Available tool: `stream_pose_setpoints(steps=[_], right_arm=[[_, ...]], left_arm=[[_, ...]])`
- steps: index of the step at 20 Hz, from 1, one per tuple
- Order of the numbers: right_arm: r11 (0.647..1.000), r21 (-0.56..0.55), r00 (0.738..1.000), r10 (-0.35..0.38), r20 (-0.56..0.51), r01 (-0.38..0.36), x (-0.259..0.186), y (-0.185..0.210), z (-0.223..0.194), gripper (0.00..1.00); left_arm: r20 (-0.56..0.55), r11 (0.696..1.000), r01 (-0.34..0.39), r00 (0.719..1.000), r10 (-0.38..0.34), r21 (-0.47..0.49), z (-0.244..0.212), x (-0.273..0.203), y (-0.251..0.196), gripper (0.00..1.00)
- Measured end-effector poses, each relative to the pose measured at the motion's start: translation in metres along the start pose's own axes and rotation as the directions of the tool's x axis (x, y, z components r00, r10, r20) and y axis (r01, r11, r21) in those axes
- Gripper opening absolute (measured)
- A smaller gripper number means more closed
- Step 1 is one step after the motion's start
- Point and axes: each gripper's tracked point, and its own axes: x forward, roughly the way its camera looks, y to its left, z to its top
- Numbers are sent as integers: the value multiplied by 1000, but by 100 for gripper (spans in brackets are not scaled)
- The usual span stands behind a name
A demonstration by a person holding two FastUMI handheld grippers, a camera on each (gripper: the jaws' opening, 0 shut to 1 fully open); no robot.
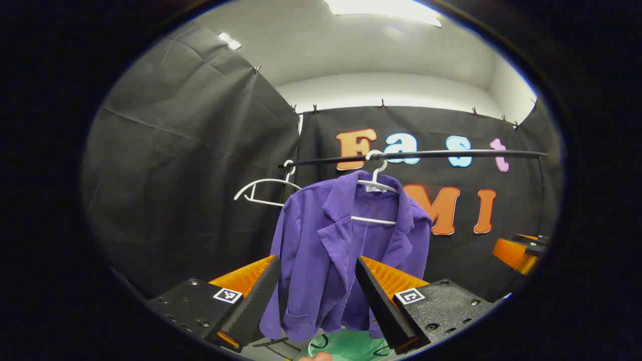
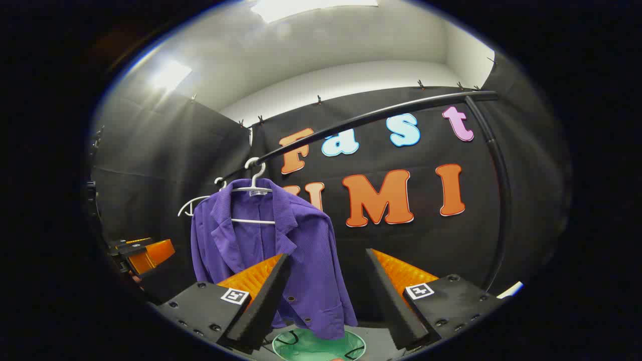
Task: Grasp the clothes on the hanger with both hands and then place them into the laundry hamper below.
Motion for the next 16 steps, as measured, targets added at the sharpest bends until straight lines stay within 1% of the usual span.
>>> stream_pose_setpoints(steps=[1,3,4,5,6,7,8,9,11,12,14,16], right_arm=[[1000,5,1000,11,-4,-11,1,4,-4,89],[1000,1,1000,18,-13,-18,0,3,-5,89],[1000,1,1000,22,-10,-22,0,1,-5,89],[1000,-1,1000,24,-3,-24,3,2,-4,98],[1000,-5,1000,29,3,-29,6,2,-2,98],[999,-9,999,34,6,-34,7,2,0,98],[999,-13,999,39,8,-39,8,2,1,89],[999,-17,999,49,11,-49,9,1,2,89],[996,-27,997,83,12,-82,8,2,4,89],[995,-26,995,100,8,-100,7,2,2,89],[990,-11,990,142,-4,-142,2,4,-5,89],[987,4,987,162,-15,-162,1,1,-11,89]], left_arm=[[8,1000,-6,1000,6,-5,2,2,0,92],[6,1000,-19,1000,19,-15,2,3,4,92],[4,1000,-17,1000,17,-10,1,1,2,96],[9,1000,-29,1000,29,2,1,-1,5,92],[17,999,-46,999,46,16,4,-2,8,95],[23,998,-63,998,62,25,5,-4,10,95],[26,997,-73,997,73,28,6,-5,9,99],[28,996,-83,996,82,25,8,-8,8,95],[34,995,-101,994,101,11,11,-12,3,95],[32,994,-110,993,110,6,10,-14,0,92],[26,992,-126,992,126,-4,7,-23,-4,92],[7,990,-144,990,144,-6,0,-31,-10,97]])
